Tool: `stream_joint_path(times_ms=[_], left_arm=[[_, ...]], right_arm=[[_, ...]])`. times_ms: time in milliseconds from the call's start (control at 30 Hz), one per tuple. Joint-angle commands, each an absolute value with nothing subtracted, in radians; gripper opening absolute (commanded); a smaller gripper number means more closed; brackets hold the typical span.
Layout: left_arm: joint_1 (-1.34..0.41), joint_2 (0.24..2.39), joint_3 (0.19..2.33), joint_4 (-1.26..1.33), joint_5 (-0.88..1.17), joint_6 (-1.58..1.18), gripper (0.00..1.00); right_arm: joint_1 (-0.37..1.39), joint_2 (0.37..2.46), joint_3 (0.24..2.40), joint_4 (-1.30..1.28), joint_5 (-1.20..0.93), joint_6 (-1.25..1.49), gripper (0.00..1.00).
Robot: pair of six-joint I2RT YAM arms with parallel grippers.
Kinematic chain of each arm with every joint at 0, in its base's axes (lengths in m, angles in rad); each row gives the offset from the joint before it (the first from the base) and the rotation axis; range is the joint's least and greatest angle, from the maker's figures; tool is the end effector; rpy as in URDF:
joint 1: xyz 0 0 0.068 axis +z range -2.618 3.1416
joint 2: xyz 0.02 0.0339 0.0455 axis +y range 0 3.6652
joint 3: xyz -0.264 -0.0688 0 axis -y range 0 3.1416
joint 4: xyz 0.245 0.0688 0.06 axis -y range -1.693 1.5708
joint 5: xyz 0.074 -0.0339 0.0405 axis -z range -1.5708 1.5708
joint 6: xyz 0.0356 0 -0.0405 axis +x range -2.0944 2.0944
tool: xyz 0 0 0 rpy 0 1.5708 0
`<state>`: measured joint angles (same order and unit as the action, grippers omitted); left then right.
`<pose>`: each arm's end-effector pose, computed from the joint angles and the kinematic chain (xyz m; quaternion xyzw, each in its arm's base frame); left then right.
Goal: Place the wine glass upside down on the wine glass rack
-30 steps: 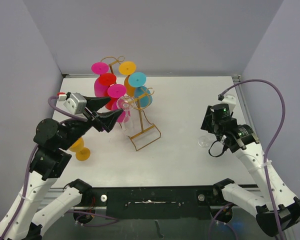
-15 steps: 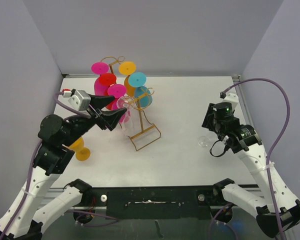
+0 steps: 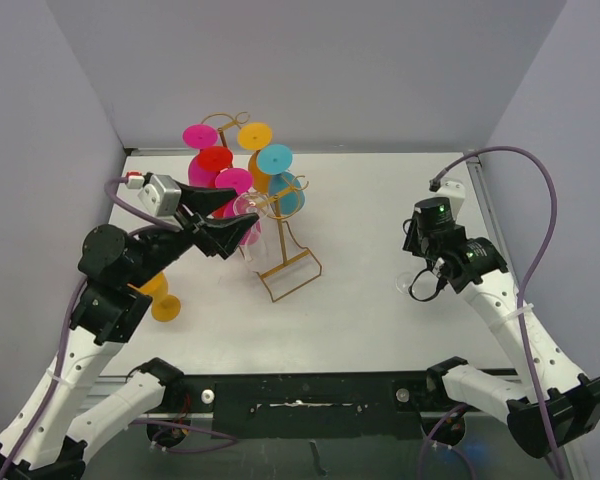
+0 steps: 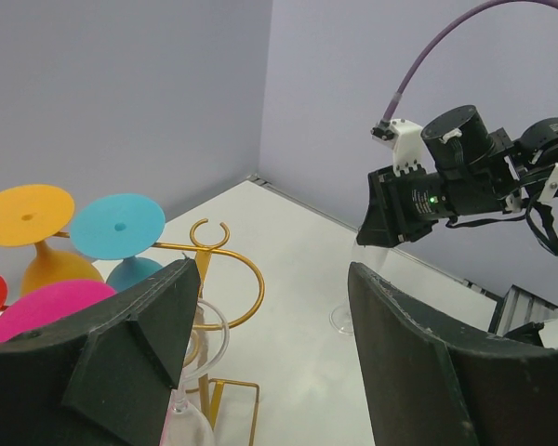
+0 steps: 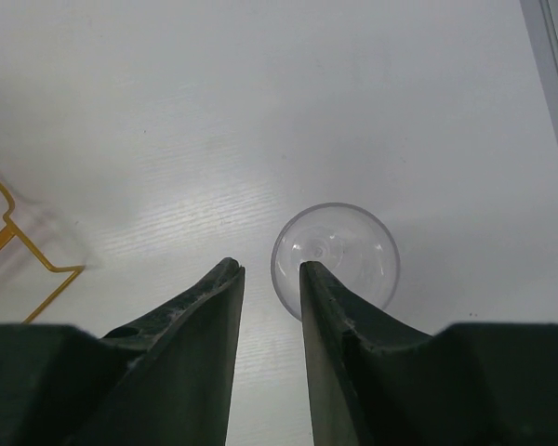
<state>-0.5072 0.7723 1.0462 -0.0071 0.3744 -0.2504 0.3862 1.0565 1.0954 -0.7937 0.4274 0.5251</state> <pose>0.1282 -0.0861 0.4500 0.2231 0.5723 -0.3937 0.6839 0.2002 0.0655 0.3399 0.1462 0.8890 -0.0042 0.4338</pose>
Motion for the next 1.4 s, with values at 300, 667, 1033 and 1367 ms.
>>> stream_joint_path(times_ms=[300, 667, 1033, 1367], left_arm=[[-0.503, 0.823, 1.113, 0.175, 0.464, -0.360, 0.64], [-0.503, 0.917, 1.136, 0.360, 0.515, -0.575, 0.64], [-0.616, 1.124, 1.254, 0.536, 0.384, -0.816, 0.63], [-0.832, 1.405, 1.396, 0.569, 0.073, -1.015, 0.63]], right_arm=[[0.347, 1.052, 1.043, -0.711, 0.420, 0.505, 0.20], [0.334, 0.992, 1.064, -0.691, 0.388, 0.507, 0.00], [0.332, 0.755, 1.063, -0.441, 0.352, 0.582, 0.00], [0.333, 0.615, 1.021, -0.022, 0.315, 0.711, 0.00]])
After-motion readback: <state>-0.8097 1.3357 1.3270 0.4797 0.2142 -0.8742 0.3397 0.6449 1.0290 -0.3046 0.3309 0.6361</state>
